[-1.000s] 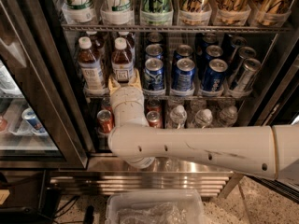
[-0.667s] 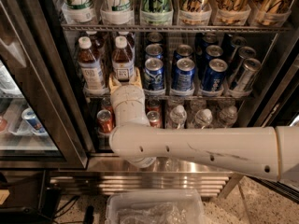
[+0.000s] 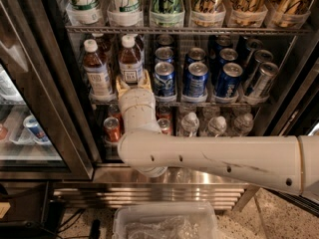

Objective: Pick blue plastic bottle from middle shelf of fridge

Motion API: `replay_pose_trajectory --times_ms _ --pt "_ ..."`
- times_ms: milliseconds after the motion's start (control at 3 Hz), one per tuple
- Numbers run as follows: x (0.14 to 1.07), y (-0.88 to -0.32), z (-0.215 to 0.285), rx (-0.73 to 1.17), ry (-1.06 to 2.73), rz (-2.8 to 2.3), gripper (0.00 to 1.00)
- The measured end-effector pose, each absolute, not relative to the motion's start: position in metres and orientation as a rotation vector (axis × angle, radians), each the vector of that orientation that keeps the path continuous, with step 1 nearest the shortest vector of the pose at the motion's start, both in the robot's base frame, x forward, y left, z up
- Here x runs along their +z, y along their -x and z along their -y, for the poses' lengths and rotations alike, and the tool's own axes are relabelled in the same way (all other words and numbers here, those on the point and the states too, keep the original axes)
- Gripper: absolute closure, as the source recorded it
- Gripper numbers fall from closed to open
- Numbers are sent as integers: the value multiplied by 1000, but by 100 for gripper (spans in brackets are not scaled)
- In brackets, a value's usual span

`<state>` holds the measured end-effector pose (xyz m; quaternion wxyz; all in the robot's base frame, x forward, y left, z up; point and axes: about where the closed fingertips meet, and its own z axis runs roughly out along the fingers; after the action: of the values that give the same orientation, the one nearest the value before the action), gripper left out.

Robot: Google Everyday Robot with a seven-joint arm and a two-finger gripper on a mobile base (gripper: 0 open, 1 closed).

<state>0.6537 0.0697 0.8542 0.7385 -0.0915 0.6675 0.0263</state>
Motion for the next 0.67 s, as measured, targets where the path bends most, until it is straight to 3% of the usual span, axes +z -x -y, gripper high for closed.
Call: replay_pose_trajectory --times_ms 667 --pt "856 -645 -71 94 179 -1458 100"
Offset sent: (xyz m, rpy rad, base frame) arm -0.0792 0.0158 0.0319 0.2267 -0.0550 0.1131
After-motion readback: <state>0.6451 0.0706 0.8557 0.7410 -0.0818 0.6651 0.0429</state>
